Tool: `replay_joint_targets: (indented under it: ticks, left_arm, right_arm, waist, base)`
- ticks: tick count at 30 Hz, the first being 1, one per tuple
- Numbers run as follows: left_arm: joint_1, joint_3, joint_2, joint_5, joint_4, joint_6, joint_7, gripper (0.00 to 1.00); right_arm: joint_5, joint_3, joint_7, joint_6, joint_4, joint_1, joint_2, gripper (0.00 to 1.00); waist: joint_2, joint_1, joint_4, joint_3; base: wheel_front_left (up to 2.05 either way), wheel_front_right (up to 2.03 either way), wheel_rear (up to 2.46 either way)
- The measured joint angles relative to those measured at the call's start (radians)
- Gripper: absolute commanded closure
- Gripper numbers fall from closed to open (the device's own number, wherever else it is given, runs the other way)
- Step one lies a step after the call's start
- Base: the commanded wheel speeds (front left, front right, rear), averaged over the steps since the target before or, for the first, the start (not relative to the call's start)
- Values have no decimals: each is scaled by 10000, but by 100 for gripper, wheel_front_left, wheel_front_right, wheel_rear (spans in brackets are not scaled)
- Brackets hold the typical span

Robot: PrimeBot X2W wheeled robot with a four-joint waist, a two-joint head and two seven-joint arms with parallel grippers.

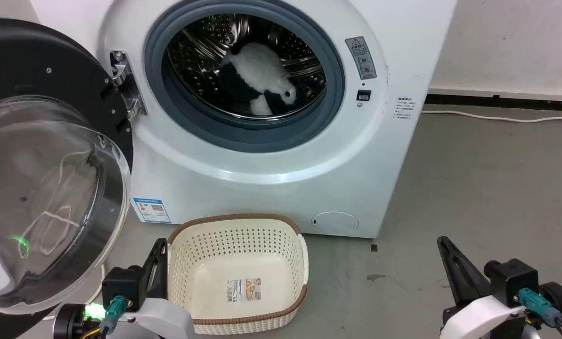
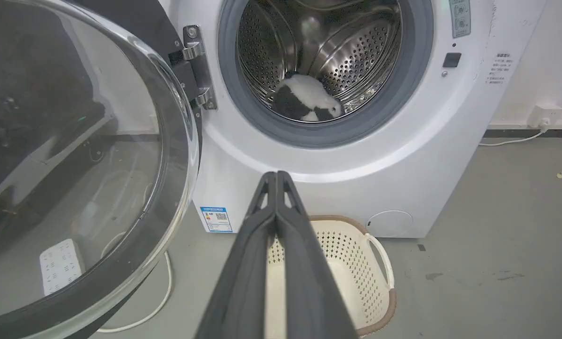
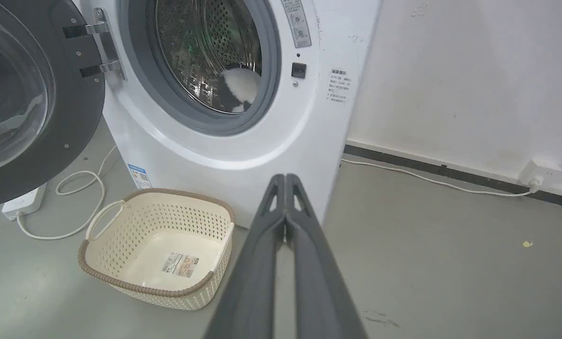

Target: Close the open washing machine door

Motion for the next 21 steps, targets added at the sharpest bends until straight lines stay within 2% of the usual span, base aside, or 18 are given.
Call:
replay_joint_targets:
  ticks: [21]
  left_arm:
    - [0, 0, 0, 0, 0, 0, 0, 100]
  right_arm:
    - [-2, -4, 2, 0, 0, 0, 0, 100]
  waist:
    - [0, 0, 0, 0]
  base:
    - [0, 0, 0]
